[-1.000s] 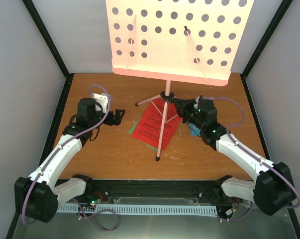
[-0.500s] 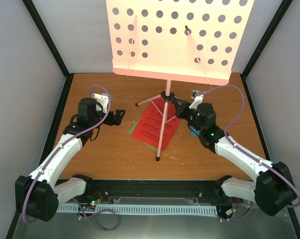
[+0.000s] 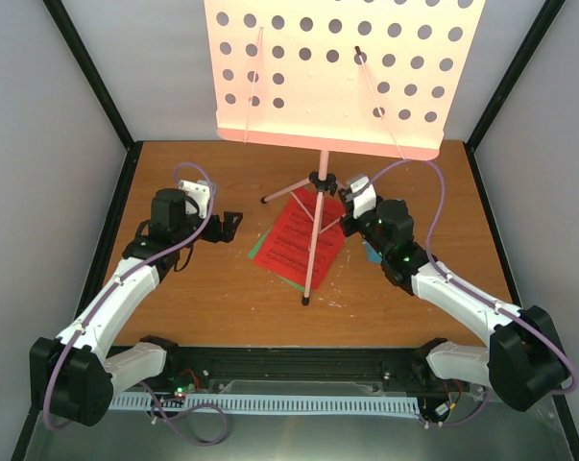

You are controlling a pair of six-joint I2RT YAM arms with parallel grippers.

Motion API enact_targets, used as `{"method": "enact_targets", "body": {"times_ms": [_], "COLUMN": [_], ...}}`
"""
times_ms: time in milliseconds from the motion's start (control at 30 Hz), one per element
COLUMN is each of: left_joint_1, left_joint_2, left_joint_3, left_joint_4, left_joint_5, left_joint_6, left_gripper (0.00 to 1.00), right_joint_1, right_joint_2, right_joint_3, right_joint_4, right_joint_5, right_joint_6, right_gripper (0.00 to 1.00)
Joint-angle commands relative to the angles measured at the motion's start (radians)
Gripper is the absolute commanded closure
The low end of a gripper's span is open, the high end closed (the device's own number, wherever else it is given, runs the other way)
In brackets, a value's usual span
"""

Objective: Pack up the instrument practice props

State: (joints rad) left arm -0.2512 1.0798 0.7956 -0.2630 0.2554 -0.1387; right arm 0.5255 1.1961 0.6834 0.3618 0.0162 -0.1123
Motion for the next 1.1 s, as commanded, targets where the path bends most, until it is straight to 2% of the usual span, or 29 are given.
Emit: {"method": "enact_targets", "body": {"times_ms": [0, 67, 100, 267, 367, 400, 600, 733, 867, 1067], "left_joint_1": [0.004, 0.004, 0.004, 0.004, 0.004, 0.004, 0.004, 0.004, 0.004, 0.004], "left_joint_2": [0.002, 0.0, 0.0, 0.0, 0.003, 0.003, 0.0, -0.002, -0.007, -0.012], "left_joint_3": [0.032, 0.032, 0.031, 0.032, 0.033, 0.033, 0.034, 0.031, 0.034, 0.034], "left_joint_4": [0.003, 0.001, 0.001, 0.001, 0.002, 0.003, 0.001, 0.001, -0.002, -0.002], "left_joint_5": [0.01, 0.008, 0.005, 0.002, 0.009, 0.011, 0.016, 0.01, 0.007, 0.008], "left_joint_6": [0.024, 0.025, 0.025, 0.025, 0.025, 0.024, 0.022, 0.023, 0.025, 0.025], "left_gripper": [0.01, 0.01, 0.01, 0.01, 0.01, 0.01, 0.01, 0.01, 0.01, 0.01], "right_joint_1": [0.011, 0.011, 0.011, 0.011, 0.011, 0.01, -0.017, -0.051, -0.075, -0.115], "right_joint_2": [-0.021, -0.047, -0.064, -0.168, -0.22, -0.228, -0.179, -0.119, -0.06, 0.009], "right_joint_3": [-0.009, -0.023, -0.039, -0.145, -0.187, -0.196, -0.228, -0.166, -0.088, -0.036], "right_joint_4": [0.041, 0.067, 0.088, 0.163, 0.136, 0.12, 0.179, 0.203, 0.184, 0.195], "right_joint_5": [0.043, 0.051, 0.056, 0.055, 0.079, 0.071, -0.035, -0.136, -0.204, -0.288], "right_joint_6": [-0.243, -0.206, -0.178, 0.046, 0.261, 0.33, 0.649, 0.766, 0.769, 0.763], "right_gripper": [0.97, 0.97, 0.93, 0.6, 0.47, 0.45, 0.45, 0.44, 0.46, 0.6]}}
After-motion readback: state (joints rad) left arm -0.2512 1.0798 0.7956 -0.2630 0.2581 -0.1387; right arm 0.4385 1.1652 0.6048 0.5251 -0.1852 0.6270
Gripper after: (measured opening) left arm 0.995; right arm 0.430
